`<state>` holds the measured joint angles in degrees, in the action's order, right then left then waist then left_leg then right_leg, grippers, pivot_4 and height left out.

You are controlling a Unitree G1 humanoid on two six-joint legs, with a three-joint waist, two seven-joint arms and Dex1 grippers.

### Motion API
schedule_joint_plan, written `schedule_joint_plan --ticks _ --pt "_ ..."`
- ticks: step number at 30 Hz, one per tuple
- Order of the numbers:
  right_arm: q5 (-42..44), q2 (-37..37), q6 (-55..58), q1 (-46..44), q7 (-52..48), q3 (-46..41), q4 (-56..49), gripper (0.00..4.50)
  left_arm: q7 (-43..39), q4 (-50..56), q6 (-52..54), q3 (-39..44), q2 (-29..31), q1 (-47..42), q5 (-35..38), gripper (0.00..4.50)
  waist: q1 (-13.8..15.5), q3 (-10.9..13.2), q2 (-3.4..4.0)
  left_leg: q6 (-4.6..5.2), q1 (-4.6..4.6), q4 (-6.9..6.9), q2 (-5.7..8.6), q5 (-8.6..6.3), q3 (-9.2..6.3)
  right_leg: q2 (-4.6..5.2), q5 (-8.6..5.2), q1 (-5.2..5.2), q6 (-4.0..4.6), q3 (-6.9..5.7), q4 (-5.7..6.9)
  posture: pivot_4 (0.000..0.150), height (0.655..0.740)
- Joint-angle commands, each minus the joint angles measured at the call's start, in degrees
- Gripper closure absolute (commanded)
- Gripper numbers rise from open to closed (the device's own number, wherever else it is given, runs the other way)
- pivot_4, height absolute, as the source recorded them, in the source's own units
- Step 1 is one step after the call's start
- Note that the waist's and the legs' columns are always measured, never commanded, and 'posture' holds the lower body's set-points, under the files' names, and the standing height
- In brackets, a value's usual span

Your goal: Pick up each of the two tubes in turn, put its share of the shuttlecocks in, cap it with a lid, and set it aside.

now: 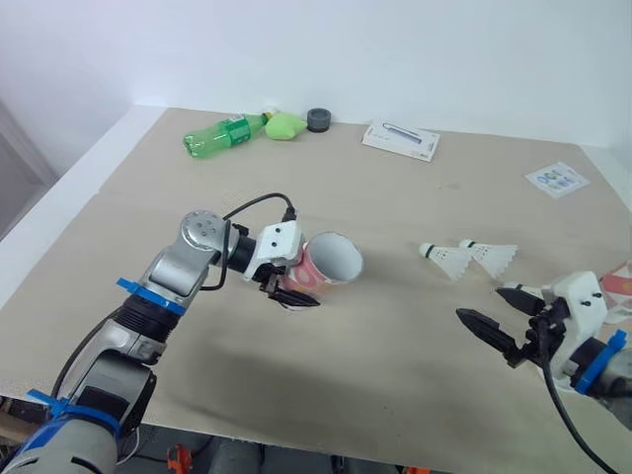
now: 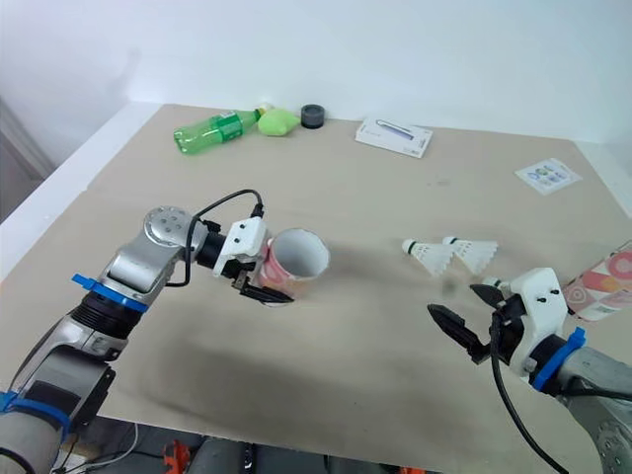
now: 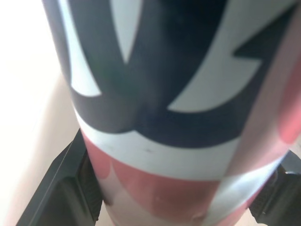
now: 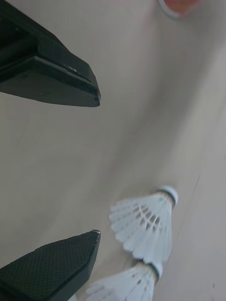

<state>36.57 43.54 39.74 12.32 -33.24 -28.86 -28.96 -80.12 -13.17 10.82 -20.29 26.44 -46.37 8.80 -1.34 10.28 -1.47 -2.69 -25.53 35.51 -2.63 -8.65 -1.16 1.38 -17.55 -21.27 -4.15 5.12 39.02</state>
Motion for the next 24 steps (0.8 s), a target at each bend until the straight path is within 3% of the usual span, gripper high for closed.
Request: schedule_joint_plan --ticks 1,16,18,20,22,24 --pt "-2.92 -0.19 -2.09 -4.96 0.64 3.49 4.61 0.00 -0.85 -1.16 -0.80 -1.23 -0.80 -0.83 -0.72 1.16 0.00 0.00 0.00 0.01 0.00 0.01 0.00 0.01 0.00 -0.01 0.01 0.00 0.00 0.00 0.00 0.150 0.7203" --pt "-10.92 -4.91 -10.41 -24.04 -2.78 14.96 27.04 0.00 -2.03 -2.04 3.14 -0.19 -0.78 -3.92 -0.48 1.16 -0.03 0.00 0.11 0.07 -0.02 -0.03 -0.03 0.05 -0.03 -0.07 0.05 -0.04 0.04 -0.04 0.03 0.150 0.7203" --pt "-11.39 -5.81 -11.40 -25.93 -2.86 15.46 29.14 0.52 -2.04 -1.65 3.69 -0.13 -0.74 -3.96 -0.33 1.18 -0.03 0.00 0.12 0.07 -0.02 -0.04 -0.02 0.05 -0.03 -0.07 0.08 -0.04 0.09 -0.04 0.03 0.150 0.7203" --pt "-11.26 -6.49 -12.05 -27.03 -3.60 15.66 30.25 1.23 -1.93 -1.45 4.27 0.00 -0.72 -3.99 -0.19 1.18 0.00 0.00 0.12 0.07 -0.03 -0.05 -0.02 0.05 -0.03 -0.07 0.09 -0.04 0.12 -0.04 0.03 0.150 0.7203" --pt "-11.34 -6.82 -12.61 -27.26 -4.47 16.07 30.56 2.28 -1.86 -1.43 4.50 0.07 -0.70 -4.06 -0.17 1.18 -0.02 0.01 0.13 0.07 -0.03 -0.04 -0.02 0.05 -0.02 -0.06 0.15 -0.05 0.21 -0.02 0.04 0.150 0.7203" --pt "-11.19 -7.23 -13.01 -27.23 -5.12 16.12 30.69 2.83 -1.74 -1.34 4.63 0.14 -0.69 -4.11 -0.20 1.18 -0.03 0.01 0.13 0.07 -0.03 -0.04 -0.02 0.05 -0.03 -0.07 0.15 -0.05 0.21 -0.04 0.04 0.150 0.7203"
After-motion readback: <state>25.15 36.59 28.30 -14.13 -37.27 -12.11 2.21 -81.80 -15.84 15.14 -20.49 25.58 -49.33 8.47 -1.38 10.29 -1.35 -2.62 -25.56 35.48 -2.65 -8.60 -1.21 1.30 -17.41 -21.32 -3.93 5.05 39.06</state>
